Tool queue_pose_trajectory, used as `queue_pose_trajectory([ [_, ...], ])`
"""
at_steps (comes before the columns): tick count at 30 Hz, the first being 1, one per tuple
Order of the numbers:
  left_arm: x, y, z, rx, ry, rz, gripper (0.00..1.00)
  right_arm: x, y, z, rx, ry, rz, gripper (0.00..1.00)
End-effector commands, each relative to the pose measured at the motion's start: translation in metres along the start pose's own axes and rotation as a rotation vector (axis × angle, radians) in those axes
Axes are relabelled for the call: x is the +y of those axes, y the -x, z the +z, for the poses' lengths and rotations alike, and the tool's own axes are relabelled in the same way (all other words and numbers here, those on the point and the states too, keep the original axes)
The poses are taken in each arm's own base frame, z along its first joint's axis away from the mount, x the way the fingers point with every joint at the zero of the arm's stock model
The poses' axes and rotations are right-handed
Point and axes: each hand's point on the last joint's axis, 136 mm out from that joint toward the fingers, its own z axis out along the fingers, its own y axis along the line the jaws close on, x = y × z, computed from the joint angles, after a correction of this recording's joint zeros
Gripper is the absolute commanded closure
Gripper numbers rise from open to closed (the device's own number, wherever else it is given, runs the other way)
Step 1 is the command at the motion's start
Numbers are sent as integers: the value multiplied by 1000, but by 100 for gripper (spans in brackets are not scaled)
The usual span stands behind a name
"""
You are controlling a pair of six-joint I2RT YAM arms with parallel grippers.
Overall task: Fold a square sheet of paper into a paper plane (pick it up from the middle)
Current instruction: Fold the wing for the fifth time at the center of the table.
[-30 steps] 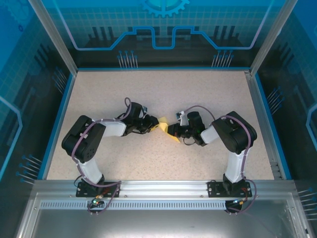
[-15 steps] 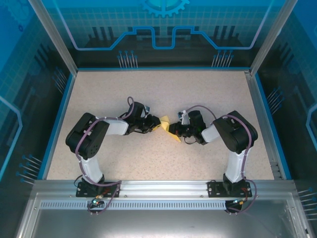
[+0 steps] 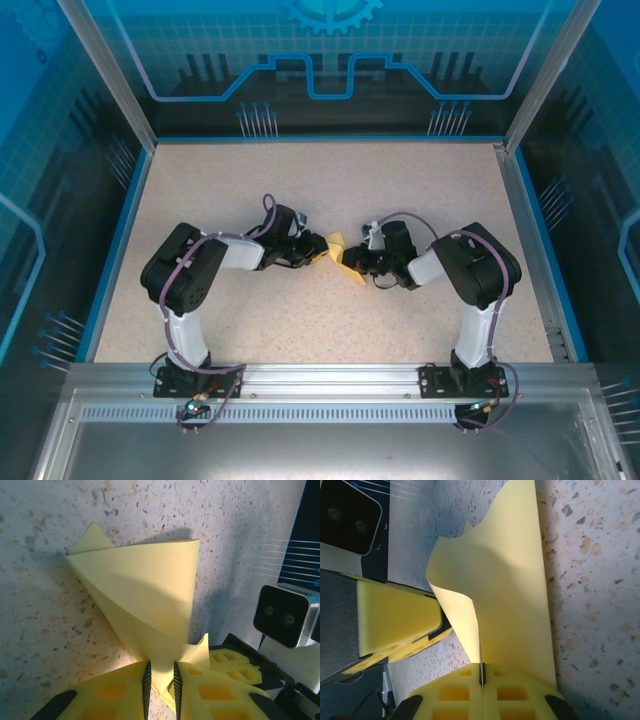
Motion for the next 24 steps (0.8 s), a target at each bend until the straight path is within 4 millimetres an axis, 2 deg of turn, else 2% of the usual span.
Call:
queue_pose_trajectory([
  [1,-12,1,6,19,-35,48,76,-38,-9,-1,27,-108,83,100],
  [4,-12,2,8,21,-36,52,76,-39,-11,-1,36,-112,64,99],
  [13,-12,2,11,34,-35,56,76,-28,-6,-5,41,-103,-36,77],
  [20,-14,2,13,44,-37,61,76,-27,-5,-5,49,-111,-61,74],
  [24,-16,2,14,47,-37,62,76,-30,-7,-4,54,-115,-46,85],
])
